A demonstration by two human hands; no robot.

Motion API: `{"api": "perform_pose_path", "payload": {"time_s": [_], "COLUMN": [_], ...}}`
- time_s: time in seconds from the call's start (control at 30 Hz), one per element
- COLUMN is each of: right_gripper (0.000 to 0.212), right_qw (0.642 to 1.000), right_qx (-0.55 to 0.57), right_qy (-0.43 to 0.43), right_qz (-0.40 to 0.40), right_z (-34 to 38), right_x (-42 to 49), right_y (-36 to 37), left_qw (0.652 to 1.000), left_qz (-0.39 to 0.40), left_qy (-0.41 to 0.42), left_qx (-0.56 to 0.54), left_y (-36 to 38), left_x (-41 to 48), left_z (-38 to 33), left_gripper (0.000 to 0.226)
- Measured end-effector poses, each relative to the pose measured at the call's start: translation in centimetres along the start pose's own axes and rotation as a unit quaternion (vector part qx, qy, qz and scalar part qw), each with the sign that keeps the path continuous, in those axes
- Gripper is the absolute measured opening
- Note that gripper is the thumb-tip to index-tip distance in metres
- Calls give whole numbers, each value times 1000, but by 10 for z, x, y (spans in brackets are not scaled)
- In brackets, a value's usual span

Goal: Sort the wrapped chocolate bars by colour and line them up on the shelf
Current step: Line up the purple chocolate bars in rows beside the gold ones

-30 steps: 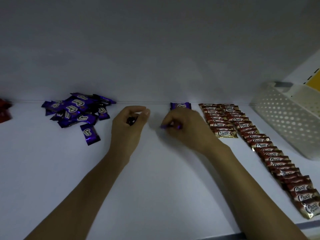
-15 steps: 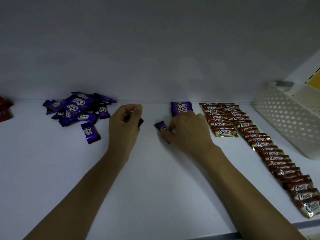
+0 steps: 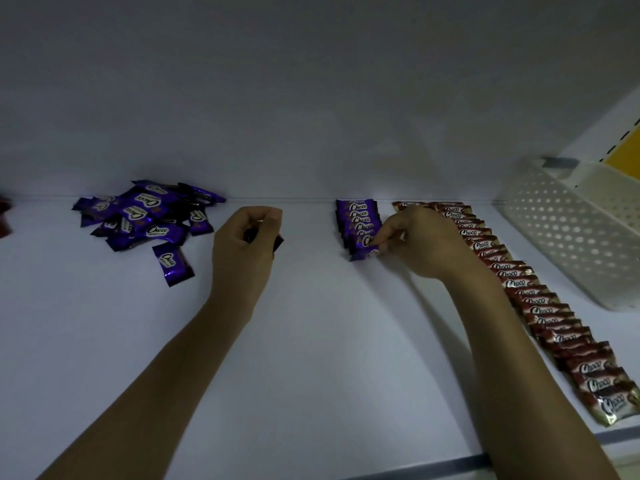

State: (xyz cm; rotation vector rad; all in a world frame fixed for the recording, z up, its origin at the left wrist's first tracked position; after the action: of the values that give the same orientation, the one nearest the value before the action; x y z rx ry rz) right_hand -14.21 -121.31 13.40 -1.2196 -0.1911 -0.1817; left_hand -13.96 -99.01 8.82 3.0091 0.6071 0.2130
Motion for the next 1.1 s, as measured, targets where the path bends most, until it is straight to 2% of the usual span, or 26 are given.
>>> {"api": "perform_pose_path", "payload": {"time_s": [0.1, 0.23, 0.47, 0.57, 0.7, 1.1], "right_gripper": [20, 23, 17, 6, 32, 29], "right_qw": [1000, 1000, 999, 999, 1000, 1000], "right_qx": [-20, -18, -6, 9, -15, 10], "right_qy": [4, -3, -11, -6, -4, 12], "right_qz": [18, -21, -50, -48, -21, -14], "right_z": [-3, -2, -3, -7, -7, -7], "right_x": [3, 4, 4, 4, 3, 3], "right_y": [2, 6, 12, 7, 5, 12], "left_qw": [1000, 1000, 1000, 1000, 1000, 1000], "left_qz": [1, 2, 6, 5, 5, 21], "left_qy": [2, 4, 3, 5, 11, 21], "left_qx": [-3, -1, 2, 1, 1, -8], "left_y": [0, 0, 0, 1, 0, 0], "left_x": [0, 0, -1, 0, -1, -2], "left_z": [0, -1, -1, 0, 0, -3], "left_gripper": [16, 17, 16, 16, 16, 16]}}
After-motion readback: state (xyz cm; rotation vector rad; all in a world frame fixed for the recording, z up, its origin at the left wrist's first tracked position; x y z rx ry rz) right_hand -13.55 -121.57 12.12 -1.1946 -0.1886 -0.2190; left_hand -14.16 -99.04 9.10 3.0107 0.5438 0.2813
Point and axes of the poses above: each hand's wrist, its own x-axis towards the middle knuckle, its own y-axis out of the palm, z = x × y, the point moved 2 cm from there along x, towards the middle knuckle, and after that the axes turned 10 degrees about -z, right-handed, at the moved point
